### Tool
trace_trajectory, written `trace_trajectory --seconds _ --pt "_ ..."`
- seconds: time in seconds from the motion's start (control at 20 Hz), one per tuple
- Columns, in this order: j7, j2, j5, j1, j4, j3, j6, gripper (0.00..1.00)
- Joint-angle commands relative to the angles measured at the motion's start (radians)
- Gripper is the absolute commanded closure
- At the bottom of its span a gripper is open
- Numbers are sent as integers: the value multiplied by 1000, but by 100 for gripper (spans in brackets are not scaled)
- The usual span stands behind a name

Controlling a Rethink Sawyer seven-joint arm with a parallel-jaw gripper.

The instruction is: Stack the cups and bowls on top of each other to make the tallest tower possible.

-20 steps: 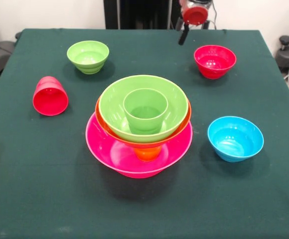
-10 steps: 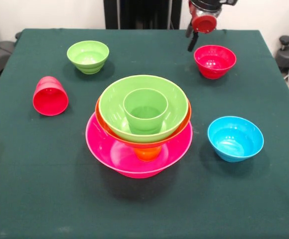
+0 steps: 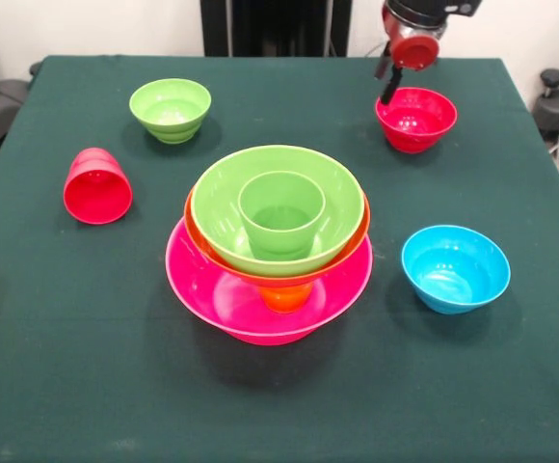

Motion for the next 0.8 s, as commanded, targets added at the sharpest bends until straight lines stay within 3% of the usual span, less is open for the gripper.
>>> trace_trajectory --seconds 0.05,0.45,0.8 --pt "281 75 62 65 -49 99 27 0" --pt "262 125 67 111 -91 92 40 0" --pt "247 145 127 69 -46 188 -88 0"
